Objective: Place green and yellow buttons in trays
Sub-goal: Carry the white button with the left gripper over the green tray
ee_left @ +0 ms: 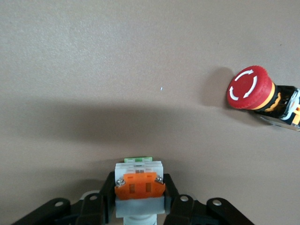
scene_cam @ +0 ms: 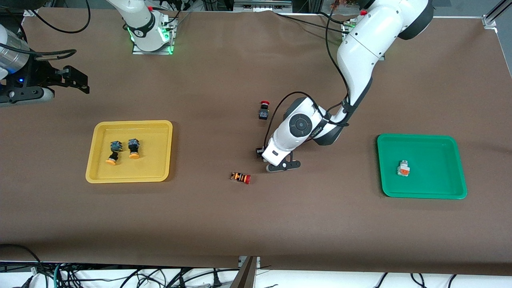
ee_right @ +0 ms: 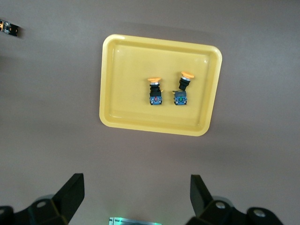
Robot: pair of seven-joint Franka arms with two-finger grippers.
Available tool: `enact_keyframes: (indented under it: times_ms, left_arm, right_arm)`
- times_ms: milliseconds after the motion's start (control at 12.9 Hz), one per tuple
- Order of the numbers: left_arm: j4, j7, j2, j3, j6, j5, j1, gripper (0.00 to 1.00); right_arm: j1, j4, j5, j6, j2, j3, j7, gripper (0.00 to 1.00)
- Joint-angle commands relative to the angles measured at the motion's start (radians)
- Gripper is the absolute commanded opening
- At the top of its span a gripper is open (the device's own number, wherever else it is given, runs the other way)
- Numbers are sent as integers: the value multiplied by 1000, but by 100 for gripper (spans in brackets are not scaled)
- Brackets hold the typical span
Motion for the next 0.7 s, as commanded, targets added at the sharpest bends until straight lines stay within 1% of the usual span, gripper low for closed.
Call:
enact_keyframes:
  times_ms: [0, 233, 310, 465, 620]
  left_arm:
    - [13, -10, -25, 4, -42, 29, 24, 16]
    - [23, 7, -103, -6, -221, 29, 84, 17]
    - [22, 22, -134, -3, -289, 26, 102, 22]
    - [23, 89, -160, -6, -364, 28, 183, 20]
    - [14, 207, -192, 8, -477, 38, 223, 18]
  right_arm:
    - [-12, 22, -3, -37, 4, 10, 46, 100]
    - [-11, 41, -3, -36, 15, 10, 36, 100]
    - [-11, 42, -5, -34, 24, 10, 34, 100]
    - [-12, 42, -11, -31, 26, 10, 33, 100]
    - [-14, 44, -6, -33, 29, 10, 33, 100]
